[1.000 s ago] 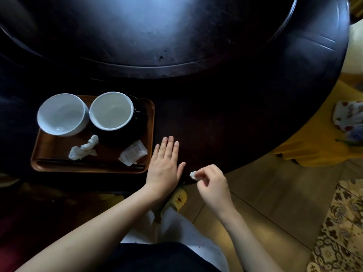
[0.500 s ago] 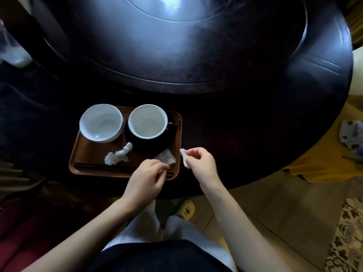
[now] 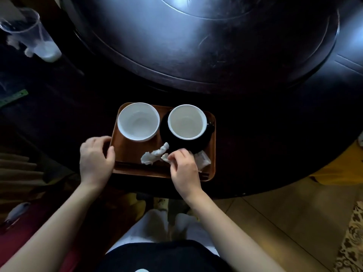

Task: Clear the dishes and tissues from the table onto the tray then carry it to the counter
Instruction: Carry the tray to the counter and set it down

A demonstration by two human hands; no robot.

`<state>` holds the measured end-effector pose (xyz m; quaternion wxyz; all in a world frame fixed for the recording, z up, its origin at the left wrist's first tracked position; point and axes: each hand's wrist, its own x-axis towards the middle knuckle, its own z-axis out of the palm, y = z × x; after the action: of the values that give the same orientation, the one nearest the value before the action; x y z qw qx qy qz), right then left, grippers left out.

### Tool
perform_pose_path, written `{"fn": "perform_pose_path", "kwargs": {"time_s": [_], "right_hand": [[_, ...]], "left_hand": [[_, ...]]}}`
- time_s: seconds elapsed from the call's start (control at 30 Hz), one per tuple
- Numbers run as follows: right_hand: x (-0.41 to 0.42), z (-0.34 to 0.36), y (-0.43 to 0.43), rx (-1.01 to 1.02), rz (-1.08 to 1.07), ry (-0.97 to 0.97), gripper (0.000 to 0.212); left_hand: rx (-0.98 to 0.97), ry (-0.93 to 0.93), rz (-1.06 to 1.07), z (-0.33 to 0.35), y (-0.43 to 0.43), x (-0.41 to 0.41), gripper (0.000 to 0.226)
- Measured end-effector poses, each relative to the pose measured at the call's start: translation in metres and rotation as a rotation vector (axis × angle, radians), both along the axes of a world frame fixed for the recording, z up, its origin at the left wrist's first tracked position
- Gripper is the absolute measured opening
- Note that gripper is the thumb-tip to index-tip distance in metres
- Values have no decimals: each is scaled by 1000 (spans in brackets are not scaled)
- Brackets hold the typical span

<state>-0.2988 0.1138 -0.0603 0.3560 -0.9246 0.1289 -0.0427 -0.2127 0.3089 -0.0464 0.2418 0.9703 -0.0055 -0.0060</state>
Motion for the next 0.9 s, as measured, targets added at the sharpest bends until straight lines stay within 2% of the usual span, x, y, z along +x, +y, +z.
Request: {"fn": "perform_pose_path", "kwargs": {"time_s": [0.2,0.53,0.67,0.73,0.8,0.87,0.9], "right_hand": [[12,-14,27,-129,12,-37,16],[21,-17,36,-226,146,13,19],[11,-6,25,-168,178,-41,24],[2,3,11,-121,100,-124,23],[-6,12,-12,-109,-76,-180,20],[-10,14,-42,-152,-289,-162,17],[-11,15,-57,-170,-376,-93,18]], "left_hand": [[-71,146,65,-13,7,38,45],[-40,199,-10,-23,2,52,31],[-29,209,-16,-22,0,57,28],[-13,221,-26,-21,-2,60,27],[-2,237,-33,-21,-2,63,26],[13,251,-33,-22,-3,66,25],[24,255,-33,-23,-3,68,24]]}}
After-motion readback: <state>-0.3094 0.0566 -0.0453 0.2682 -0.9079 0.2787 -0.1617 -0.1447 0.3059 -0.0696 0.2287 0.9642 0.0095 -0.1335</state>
